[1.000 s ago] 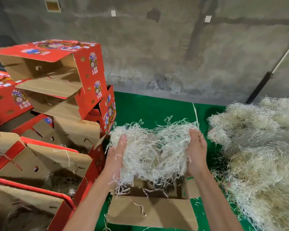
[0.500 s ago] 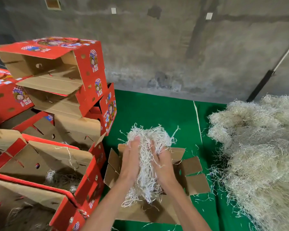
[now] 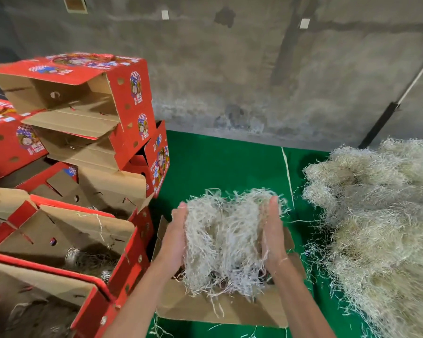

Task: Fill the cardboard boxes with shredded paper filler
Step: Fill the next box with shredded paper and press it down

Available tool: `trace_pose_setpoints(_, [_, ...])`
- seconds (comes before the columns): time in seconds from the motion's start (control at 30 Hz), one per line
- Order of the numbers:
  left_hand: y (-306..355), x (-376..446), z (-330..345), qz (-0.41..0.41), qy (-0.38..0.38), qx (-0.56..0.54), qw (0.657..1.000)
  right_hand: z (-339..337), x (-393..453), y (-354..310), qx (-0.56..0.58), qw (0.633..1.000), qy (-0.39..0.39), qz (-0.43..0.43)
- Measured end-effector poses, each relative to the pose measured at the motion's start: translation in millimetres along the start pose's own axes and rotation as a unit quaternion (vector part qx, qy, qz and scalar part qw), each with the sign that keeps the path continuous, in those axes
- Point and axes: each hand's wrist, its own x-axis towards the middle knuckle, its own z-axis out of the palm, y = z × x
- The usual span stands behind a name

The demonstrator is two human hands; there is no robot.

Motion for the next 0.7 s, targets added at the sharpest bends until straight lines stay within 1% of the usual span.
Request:
trace_pose_setpoints(0.03, [-6, 0, 1, -0.002, 0.009, 0.028, 1.0, 1, -3, 5, -0.019, 1.0, -0.008, 0.003])
trace_pose_setpoints(0.1, [-18, 0, -6, 0.003, 0.051, 0.11, 0.993, -2, -5, 13, -0.052, 0.998, -0.021, 0.009])
trace_pose_setpoints(0.13, [-22, -3, -11, 0.003, 0.05, 0.135, 0.99, -5, -7, 17, -0.069, 0.997, -0.03, 0.018])
trace_pose_setpoints(0.2, [-29, -6, -21, 0.008, 0.022, 0.157, 0.987, -9, -5, 26, -0.1, 0.993, -0.049, 0.037])
trace_pose_setpoints(0.23, [-32, -5, -24, 0.018, 0.019, 0.178, 0.984, -10, -5, 31, -0.127, 0.99, -0.049, 0.042])
trace_pose_setpoints(0.3, [-39, -3, -30, 0.048, 0.04, 0.214, 0.975, -11, -5, 40, -0.2, 0.978, -0.035, 0.039])
trace_pose_setpoints(0.37, [-47, -4, -34, 0.079, 0.061, 0.241, 0.965, -14, -7, 45, -0.244, 0.969, -0.025, 0.031])
trace_pose_setpoints(0.47, [-56, -7, -40, 0.139, 0.079, 0.298, 0.941, -18, -8, 50, -0.317, 0.947, -0.048, 0.004])
trace_pose_setpoints(0.53, [-54, -10, -39, 0.185, 0.08, 0.352, 0.914, -19, -9, 54, -0.389, 0.92, -0.041, -0.014])
trace_pose_setpoints(0.63, [-50, -14, -34, 0.259, 0.105, 0.466, 0.839, -19, -14, 58, -0.501, 0.861, 0.01, -0.082])
trace_pose_setpoints(0.7, [-47, -20, -30, 0.302, 0.153, 0.504, 0.794, -21, -15, 56, -0.534, 0.835, 0.046, -0.123])
